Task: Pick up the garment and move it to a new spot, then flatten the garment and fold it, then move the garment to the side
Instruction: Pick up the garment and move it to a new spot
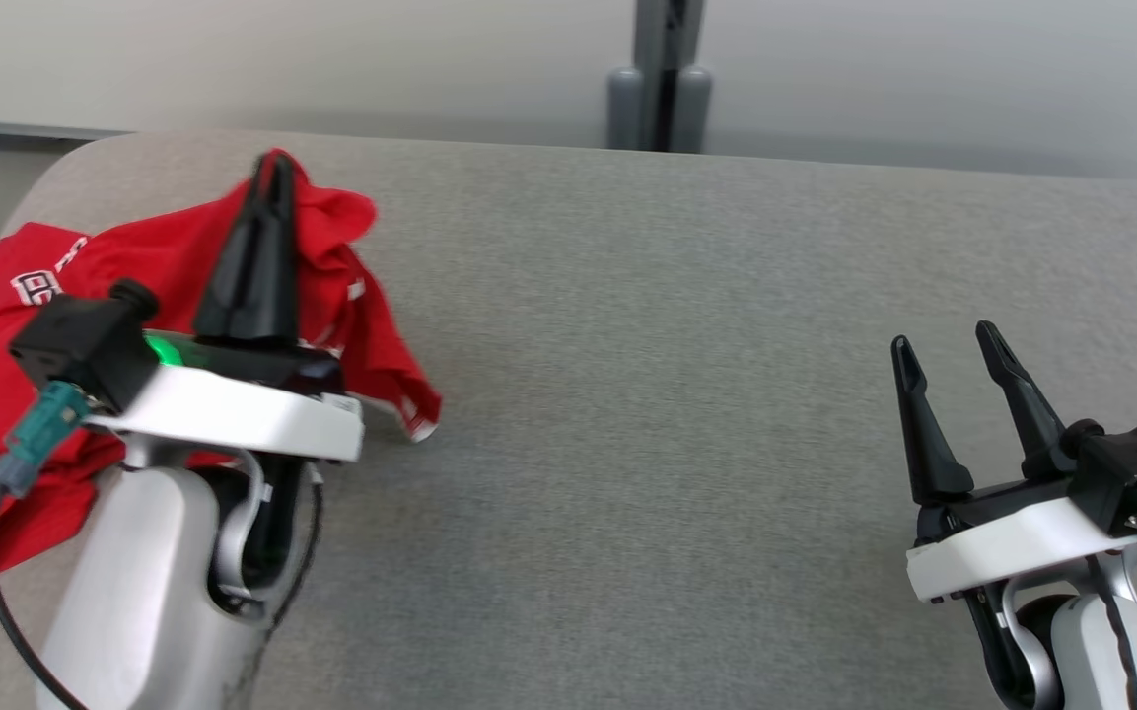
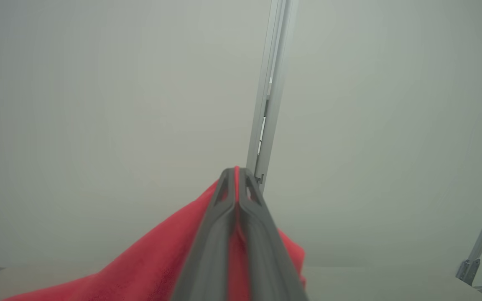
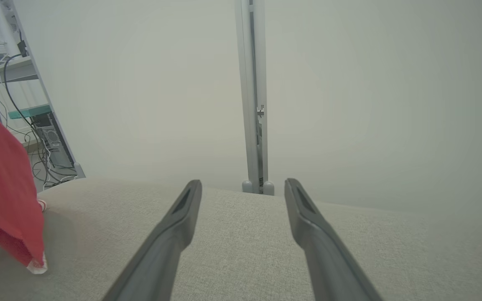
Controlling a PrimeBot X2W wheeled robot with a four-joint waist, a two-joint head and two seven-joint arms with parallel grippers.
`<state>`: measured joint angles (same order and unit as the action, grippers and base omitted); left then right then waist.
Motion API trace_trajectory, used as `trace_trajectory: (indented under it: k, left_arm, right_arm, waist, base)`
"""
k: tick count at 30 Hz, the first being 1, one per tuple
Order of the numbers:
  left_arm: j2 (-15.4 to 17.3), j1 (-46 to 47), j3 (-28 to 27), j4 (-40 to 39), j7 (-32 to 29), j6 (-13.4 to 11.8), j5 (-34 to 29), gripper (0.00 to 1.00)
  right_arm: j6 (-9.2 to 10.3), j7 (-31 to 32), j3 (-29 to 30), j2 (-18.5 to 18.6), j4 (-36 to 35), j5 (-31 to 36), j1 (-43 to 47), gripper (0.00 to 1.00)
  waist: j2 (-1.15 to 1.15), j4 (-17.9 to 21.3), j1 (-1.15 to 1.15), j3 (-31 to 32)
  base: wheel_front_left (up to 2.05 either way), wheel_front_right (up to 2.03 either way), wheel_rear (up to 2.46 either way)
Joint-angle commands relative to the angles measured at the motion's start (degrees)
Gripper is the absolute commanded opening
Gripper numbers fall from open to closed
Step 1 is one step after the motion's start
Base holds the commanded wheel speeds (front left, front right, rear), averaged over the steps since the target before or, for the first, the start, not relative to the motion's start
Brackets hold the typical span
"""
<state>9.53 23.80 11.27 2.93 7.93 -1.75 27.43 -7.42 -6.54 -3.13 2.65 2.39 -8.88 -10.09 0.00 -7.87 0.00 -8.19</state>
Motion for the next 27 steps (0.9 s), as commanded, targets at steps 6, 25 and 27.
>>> trace_trajectory:
  k: [6,25,27]
  left_arm:
    - [-1.59,-1.83,4.64,-5.74,-3.38,0.35,-0.85,0.00]
    - [-4.73,3.62,20.60,0.65,-9.17,5.66,-3.62,0.00]
    - [-5.52,3.27,23.73,4.78,-9.36,6.82,-2.39,0.00]
  right_arm:
    - [-0.13,-1.01,-0.52,0.48,-0.04,-1.09,-0.73,1.00]
    - [-0.12,-5.86,-1.57,0.39,3.42,-5.14,-1.23,1.00]
    - [-0.12,-6.40,-1.73,0.40,4.03,-5.74,-1.53,1.00]
  waist:
    - [0.00,8.08,0.00,-2.46]
    - [0.00,23.48,0.00,-8.46]
    - [0.00,23.76,0.00,-9.47]
  base:
    - [0.00,0.00,0.00]
    - [0.00,0.00,0.00]
    - [0.00,0.00,0.00]
